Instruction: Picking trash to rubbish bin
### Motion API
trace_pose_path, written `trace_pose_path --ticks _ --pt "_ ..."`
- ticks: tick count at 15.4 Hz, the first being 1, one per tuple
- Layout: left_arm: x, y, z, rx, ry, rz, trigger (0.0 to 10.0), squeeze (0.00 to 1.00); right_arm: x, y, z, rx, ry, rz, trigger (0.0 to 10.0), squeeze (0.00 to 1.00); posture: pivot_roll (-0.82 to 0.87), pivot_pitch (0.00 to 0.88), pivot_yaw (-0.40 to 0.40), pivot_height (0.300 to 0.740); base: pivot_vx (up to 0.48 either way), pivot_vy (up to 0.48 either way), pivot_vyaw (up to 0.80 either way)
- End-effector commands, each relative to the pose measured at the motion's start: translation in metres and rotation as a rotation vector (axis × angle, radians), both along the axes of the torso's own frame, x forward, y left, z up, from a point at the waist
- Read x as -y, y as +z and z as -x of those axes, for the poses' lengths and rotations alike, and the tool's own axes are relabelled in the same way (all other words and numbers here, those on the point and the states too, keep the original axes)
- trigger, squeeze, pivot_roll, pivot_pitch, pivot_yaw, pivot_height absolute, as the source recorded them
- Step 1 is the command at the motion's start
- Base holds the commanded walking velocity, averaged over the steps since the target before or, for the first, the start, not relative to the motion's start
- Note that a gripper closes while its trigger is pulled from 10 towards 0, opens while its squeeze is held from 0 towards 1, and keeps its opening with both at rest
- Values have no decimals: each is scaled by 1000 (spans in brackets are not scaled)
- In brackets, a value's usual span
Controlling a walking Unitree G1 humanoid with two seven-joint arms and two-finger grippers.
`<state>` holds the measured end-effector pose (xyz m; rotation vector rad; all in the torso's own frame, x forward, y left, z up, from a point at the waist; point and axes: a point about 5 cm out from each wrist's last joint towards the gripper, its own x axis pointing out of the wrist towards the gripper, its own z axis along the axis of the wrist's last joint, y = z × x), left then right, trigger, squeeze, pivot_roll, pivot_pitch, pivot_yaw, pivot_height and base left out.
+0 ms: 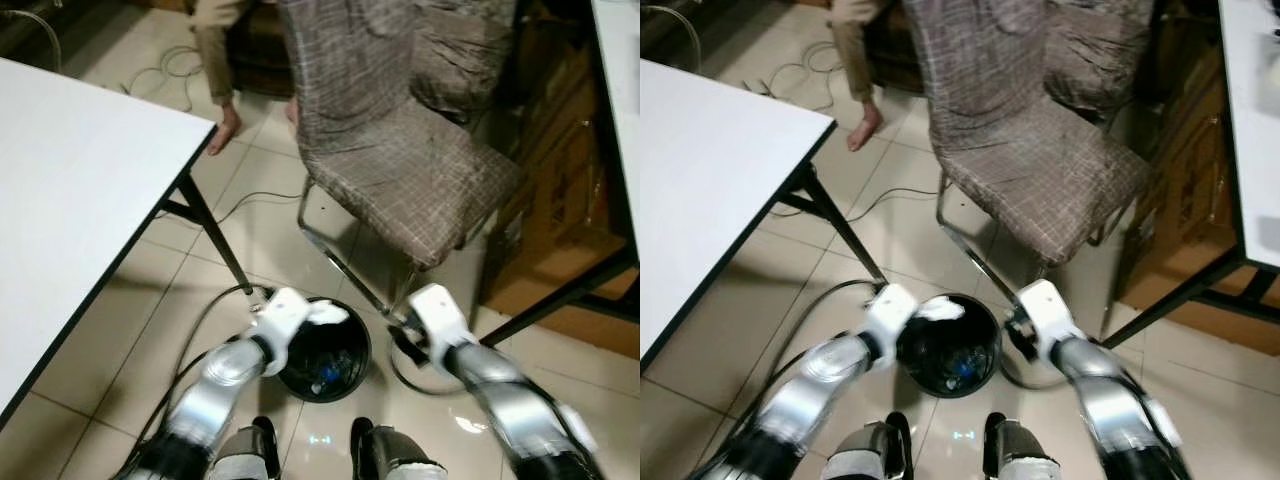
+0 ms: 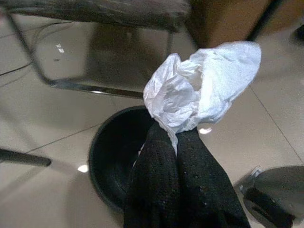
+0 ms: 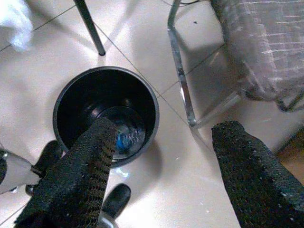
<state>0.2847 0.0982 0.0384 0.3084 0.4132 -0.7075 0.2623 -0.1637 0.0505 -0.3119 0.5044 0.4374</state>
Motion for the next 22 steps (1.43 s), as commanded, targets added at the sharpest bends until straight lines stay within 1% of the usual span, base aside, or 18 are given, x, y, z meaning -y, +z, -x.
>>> trace_pose_path --ticks 1,4,5,6,7,8,10,11,12,14,16,18,19,20,22 --pt "-2 -14 5 -45 -29 -42 10000 0 -4 7 8 -11 34 -9 10000 0 -118 230 41 740 0 0 0" --pt "0 -20 -2 -41 -9 -70 10000 0 1 19 21 -8 25 2 10000 0 -136 225 48 740 0 0 0" --pt "0 -22 -7 -21 9 -111 10000 0 1 26 31 -24 29 -5 10000 0 -139 218 44 740 0 0 0" --pt "-3 -23 -11 -11 39 -130 10000 0 -1 29 39 -47 53 -13 10000 0 -137 217 42 740 0 0 0" --pt "-5 -23 -13 -5 58 -136 10000 0 -2 29 42 -64 66 -17 10000 0 -137 215 35 740 0 0 0" --pt "-9 -23 -16 0 93 -134 10000 0 -3 29 47 -89 90 -18 10000 0 -136 212 31 740 0 0 0" --pt "-9 -24 -18 -3 109 -116 10000 0 -5 30 49 -111 99 -16 10000 0 -136 212 27 740 0 0 0" --pt "-7 -24 -18 -7 100 -103 10000 0 -6 31 49 -124 103 -21 10000 0 -136 208 21 740 0 0 0" --pt "-3 -25 -17 -12 83 -95 10000 0 -11 32 50 -140 129 -52 10000 0 -135 205 20 740 0 0 0" --pt "-2 -26 -17 -20 82 -82 10000 0 -14 34 52 -142 149 -77 10000 0 -135 205 20 740 0 0 0" --pt "3 -27 -15 -41 66 -42 10000 0 -20 38 58 -161 214 -138 10000 0 -138 203 24 740 0 0 0" --pt "5 -27 -15 -37 60 -42 10000 0 -21 39 58 -167 223 -144 10000 0 -139 203 24 740 0 0 0" --pt "5 -27 -16 -37 58 -39 10000 129 -22 40 59 -172 230 -150 10000 0 -140 202 25 740 0 0 0" --pt "6 -27 -16 -37 58 -38 10000 1000 -23 41 59 -174 232 -152 10000 0 -140 202 25 740 0 0 0" --pt "8 -25 -17 -36 61 -2 10000 1000 -22 40 58 -180 232 -152 10000 0 -139 202 27 740 0 0 0"
